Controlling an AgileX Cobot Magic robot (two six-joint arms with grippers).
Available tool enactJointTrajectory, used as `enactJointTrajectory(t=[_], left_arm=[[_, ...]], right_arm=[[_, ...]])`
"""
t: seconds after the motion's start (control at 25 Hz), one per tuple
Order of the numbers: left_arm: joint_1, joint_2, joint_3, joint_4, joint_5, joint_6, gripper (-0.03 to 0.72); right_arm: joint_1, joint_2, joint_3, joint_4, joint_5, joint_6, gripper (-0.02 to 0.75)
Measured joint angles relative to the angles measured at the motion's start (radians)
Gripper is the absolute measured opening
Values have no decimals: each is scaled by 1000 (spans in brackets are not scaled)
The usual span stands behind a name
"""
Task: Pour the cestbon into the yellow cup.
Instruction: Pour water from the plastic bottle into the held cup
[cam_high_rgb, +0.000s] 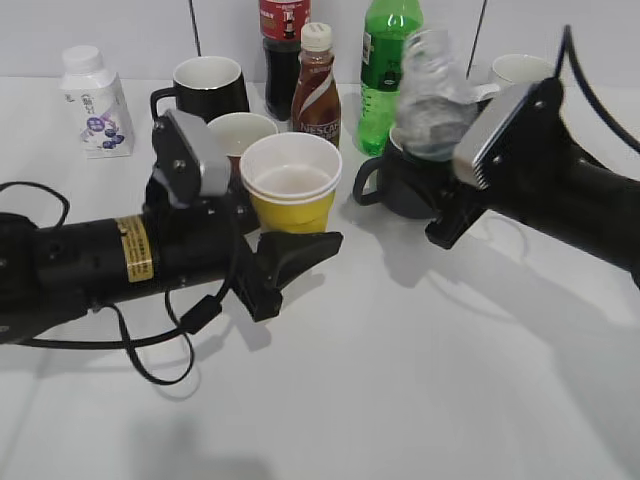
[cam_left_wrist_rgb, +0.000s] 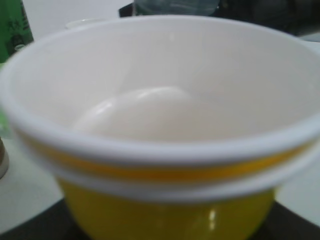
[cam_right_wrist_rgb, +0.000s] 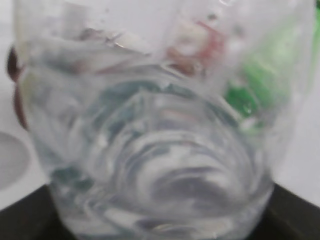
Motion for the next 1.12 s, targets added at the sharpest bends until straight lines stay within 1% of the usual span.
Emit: enactJointTrajectory(t=[0.08, 0.16, 0.36, 0.56, 0.8, 1.12], left_arm=[[0, 0, -12, 1, 30, -18, 442], [0, 0, -18, 1, 51, -33, 442], [-4, 1, -20, 53, 60, -60, 442], [-5, 25, -22, 81, 54, -80, 442], [-5, 34, -61, 115, 52, -119, 442], [-14, 34, -69, 150, 50, -134, 442]], right_arm=[[13, 0, -14, -5, 32, -44, 480], [16, 0, -16, -5, 49, -133, 480], [16, 0, -20, 4, 53, -279, 480], [16, 0, -50, 4, 53, -361, 480], [16, 0, -86, -1, 53, -461, 480], [16, 0, -111, -7, 57, -610, 480]])
